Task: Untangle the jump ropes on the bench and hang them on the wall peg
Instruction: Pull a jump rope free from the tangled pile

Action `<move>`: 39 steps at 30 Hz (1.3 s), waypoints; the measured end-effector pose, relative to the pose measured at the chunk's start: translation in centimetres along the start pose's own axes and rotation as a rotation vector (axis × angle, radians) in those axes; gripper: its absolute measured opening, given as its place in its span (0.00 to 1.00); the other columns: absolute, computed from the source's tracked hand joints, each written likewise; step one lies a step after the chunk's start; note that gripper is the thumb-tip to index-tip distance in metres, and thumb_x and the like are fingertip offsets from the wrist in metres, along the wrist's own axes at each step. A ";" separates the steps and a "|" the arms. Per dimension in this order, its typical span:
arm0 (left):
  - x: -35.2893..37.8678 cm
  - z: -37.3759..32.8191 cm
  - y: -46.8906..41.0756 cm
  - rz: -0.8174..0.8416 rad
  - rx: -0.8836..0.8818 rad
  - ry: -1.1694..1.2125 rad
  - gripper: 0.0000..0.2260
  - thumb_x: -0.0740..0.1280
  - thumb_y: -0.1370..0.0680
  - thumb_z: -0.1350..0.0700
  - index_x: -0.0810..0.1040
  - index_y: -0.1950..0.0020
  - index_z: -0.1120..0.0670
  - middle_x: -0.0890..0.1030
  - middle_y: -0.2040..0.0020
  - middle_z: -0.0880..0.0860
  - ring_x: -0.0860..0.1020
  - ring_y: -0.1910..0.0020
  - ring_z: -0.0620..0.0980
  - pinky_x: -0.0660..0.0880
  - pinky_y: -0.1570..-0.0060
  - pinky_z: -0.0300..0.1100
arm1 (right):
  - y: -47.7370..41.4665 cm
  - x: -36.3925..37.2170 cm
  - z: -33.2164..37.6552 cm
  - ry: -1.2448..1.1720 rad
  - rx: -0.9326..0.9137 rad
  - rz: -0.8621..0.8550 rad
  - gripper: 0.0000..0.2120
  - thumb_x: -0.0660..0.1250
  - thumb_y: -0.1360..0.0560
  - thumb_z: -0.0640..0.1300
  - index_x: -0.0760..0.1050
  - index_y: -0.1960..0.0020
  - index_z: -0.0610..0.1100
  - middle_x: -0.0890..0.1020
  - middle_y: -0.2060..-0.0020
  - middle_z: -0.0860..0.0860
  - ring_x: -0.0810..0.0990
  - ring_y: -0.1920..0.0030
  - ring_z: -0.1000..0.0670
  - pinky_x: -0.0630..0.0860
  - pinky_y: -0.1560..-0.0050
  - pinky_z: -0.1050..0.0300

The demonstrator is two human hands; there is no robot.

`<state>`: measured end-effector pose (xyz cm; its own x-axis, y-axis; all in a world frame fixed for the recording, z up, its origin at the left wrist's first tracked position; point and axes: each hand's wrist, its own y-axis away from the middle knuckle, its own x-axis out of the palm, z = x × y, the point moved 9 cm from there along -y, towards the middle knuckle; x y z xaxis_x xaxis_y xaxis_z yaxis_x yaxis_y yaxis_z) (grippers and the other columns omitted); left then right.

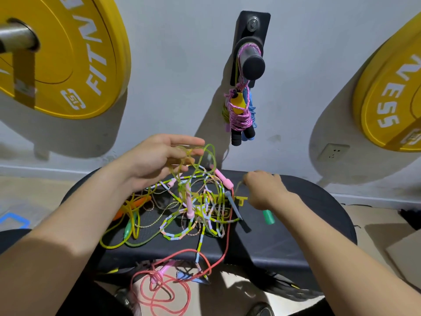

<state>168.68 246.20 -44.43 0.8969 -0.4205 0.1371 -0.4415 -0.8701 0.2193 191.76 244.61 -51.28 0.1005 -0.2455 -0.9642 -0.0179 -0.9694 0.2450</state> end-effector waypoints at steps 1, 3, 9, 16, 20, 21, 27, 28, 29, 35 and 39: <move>0.3 -0.1 0.1 0.010 0.009 -0.013 0.18 0.59 0.17 0.71 0.82 0.34 0.58 0.86 0.38 0.58 0.82 0.49 0.49 0.81 0.52 0.38 | -0.1 -0.3 0.5 -0.029 -0.020 -0.010 0.11 0.65 0.24 0.38 0.73 0.42 0.44 0.76 0.43 0.43 0.77 0.38 0.36 0.68 0.43 0.45; 0.5 -0.6 0.3 -0.003 0.057 -0.042 0.16 0.59 0.15 0.68 0.82 0.35 0.56 0.86 0.38 0.56 0.82 0.44 0.51 0.81 0.45 0.43 | -0.1 -1.2 1.8 -0.140 -0.085 -0.038 0.14 0.67 0.22 0.43 0.76 0.38 0.43 0.75 0.42 0.44 0.77 0.38 0.36 0.72 0.40 0.45; 0.8 -2.3 0.7 -0.001 0.221 -0.171 0.15 0.62 0.15 0.68 0.82 0.34 0.54 0.86 0.38 0.52 0.83 0.48 0.46 0.78 0.51 0.42 | 2.1 -3.9 7.2 -1.148 -0.344 0.105 0.15 0.78 0.25 0.55 0.82 0.42 0.50 0.86 0.52 0.50 0.82 0.57 0.56 0.78 0.54 0.63; 1.1 -4.6 1.6 0.063 0.363 -0.166 0.23 0.70 0.26 0.74 0.81 0.34 0.55 0.86 0.44 0.55 0.83 0.49 0.50 0.80 0.46 0.44 | 2.4 -6.5 8.4 -1.276 -0.328 0.108 0.14 0.68 0.16 0.51 0.73 0.37 0.44 0.79 0.72 0.46 0.84 0.67 0.41 0.73 0.68 0.55; 0.0 -5.3 1.4 -0.080 0.381 -0.189 0.12 0.72 0.22 0.64 0.85 0.41 0.53 0.81 0.56 0.50 0.79 0.60 0.48 0.78 0.50 0.51 | 2.9 -6.3 9.5 -1.209 -0.329 0.203 0.11 0.57 0.11 0.47 0.72 0.39 0.39 0.81 0.71 0.43 0.84 0.68 0.40 0.82 0.62 0.47; -0.6 -5.3 1.3 -0.162 0.382 -0.214 0.09 0.71 0.20 0.63 0.84 0.41 0.54 0.80 0.58 0.49 0.79 0.62 0.48 0.80 0.49 0.53 | 3.0 -6.6 9.5 -1.243 -0.339 0.228 0.12 0.56 0.11 0.45 0.74 0.39 0.39 0.82 0.69 0.42 0.84 0.67 0.41 0.81 0.65 0.53; -3.3 -3.7 1.3 -0.390 0.274 -0.320 0.08 0.65 0.15 0.60 0.85 0.45 0.58 0.78 0.62 0.51 0.76 0.68 0.46 0.80 0.56 0.47 | 2.2 -7.8 7.7 -1.384 -0.265 0.222 0.22 0.57 0.23 0.30 0.84 0.42 0.47 0.84 0.57 0.45 0.78 0.60 0.48 0.71 0.60 0.55; -3.4 -3.7 1.4 -0.398 0.286 -0.304 0.08 0.66 0.15 0.59 0.85 0.46 0.58 0.75 0.63 0.52 0.74 0.69 0.46 0.79 0.62 0.44 | 2.2 -7.7 7.5 -1.336 -0.263 0.192 0.19 0.58 0.22 0.32 0.85 0.46 0.46 0.82 0.57 0.46 0.76 0.59 0.48 0.69 0.59 0.53; -3.5 -3.9 1.6 -0.413 0.304 -0.320 0.08 0.67 0.16 0.59 0.86 0.46 0.57 0.74 0.64 0.51 0.72 0.69 0.46 0.77 0.67 0.40 | 2.2 -7.7 7.3 -1.277 -0.250 0.143 0.16 0.59 0.21 0.36 0.86 0.49 0.46 0.81 0.57 0.46 0.74 0.58 0.48 0.69 0.58 0.53; -2.3 -2.4 1.3 -0.110 0.126 -0.244 0.13 0.70 0.18 0.49 0.87 0.46 0.57 0.83 0.55 0.55 0.76 0.69 0.49 0.76 0.72 0.41 | 2.8 -10.1 5.3 -1.102 -0.240 -0.263 0.16 0.57 0.12 0.46 0.80 0.50 0.43 0.85 0.64 0.44 0.83 0.62 0.46 0.80 0.49 0.41; -1.1 -0.8 1.0 0.073 0.169 -0.766 0.14 0.79 0.25 0.44 0.86 0.43 0.47 0.86 0.55 0.43 0.78 0.64 0.42 0.76 0.61 0.35 | 4.6 -12.9 5.5 -1.432 -0.389 -0.448 0.13 0.58 0.12 0.39 0.80 0.49 0.42 0.85 0.62 0.41 0.83 0.59 0.36 0.79 0.55 0.39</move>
<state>167.21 246.05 -43.58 0.6616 -0.4847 -0.5721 -0.5452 -0.8348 0.0768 184.93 243.28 -38.29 -0.9800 0.0327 -0.1961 0.0260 -0.9569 -0.2892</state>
